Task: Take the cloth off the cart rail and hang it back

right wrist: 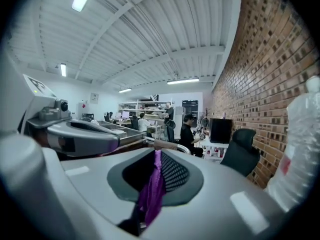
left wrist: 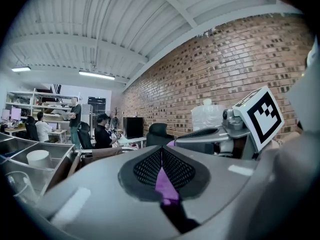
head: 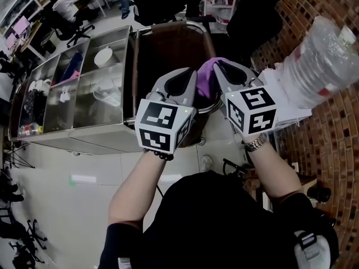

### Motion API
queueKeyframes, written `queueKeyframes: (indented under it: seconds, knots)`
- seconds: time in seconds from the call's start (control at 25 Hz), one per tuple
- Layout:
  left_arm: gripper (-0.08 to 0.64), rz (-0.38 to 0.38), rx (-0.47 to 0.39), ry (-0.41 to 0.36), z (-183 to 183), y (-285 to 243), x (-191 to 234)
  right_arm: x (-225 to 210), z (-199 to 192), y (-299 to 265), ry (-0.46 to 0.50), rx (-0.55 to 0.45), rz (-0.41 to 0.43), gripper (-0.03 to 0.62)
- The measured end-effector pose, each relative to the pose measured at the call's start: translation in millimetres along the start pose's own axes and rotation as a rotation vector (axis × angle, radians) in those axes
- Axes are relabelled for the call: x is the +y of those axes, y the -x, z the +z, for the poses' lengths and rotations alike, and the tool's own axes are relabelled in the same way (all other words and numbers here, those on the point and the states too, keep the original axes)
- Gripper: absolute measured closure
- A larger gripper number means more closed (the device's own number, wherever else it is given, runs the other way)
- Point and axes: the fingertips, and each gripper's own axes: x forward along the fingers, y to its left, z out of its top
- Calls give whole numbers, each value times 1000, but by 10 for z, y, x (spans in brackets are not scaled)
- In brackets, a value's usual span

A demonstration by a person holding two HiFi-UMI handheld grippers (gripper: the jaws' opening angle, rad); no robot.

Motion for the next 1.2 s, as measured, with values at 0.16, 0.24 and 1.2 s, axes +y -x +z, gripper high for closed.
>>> queueKeyframes:
  seconds: [0.16,0.24,1.2]
  knots:
    - [560,-5,-20,-6,16,296,16,288,117,133,28,-31,-12,558]
    - [560,-9,-29,-11,33,436,10,420,181,206,38,-46,-20,558]
    - [560,-43,-133,-10,220,1682,-484,1459,776,1438,126,-236,-47,558]
